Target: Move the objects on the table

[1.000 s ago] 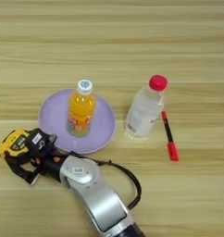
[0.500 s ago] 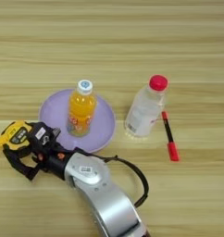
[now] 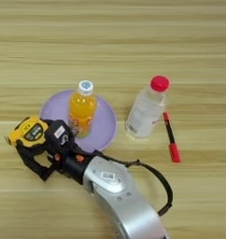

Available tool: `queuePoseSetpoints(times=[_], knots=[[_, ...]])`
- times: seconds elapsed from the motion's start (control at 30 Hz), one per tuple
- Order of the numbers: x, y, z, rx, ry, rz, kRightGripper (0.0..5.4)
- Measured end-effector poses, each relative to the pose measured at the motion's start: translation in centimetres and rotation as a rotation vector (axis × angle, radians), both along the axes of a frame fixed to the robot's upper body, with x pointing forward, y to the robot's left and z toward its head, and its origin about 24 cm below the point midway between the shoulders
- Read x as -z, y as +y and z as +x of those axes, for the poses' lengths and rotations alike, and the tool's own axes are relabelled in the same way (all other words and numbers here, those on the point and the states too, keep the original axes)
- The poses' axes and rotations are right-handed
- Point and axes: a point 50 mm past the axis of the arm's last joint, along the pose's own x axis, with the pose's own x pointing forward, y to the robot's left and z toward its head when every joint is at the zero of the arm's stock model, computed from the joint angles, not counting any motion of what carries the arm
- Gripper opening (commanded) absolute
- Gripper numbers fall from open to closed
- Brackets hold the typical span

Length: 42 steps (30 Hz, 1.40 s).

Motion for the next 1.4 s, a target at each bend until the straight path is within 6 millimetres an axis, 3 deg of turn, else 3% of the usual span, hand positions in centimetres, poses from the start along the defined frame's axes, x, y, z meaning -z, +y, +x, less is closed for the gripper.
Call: queuePoseSetpoints(times=[0.6,1.4], knots=[[0.0,-5.2,-1.0,0.197,0.029,-0.039,4.29],[0.1,-10.4,-2.0,0.411,0.053,-0.091,4.29]])
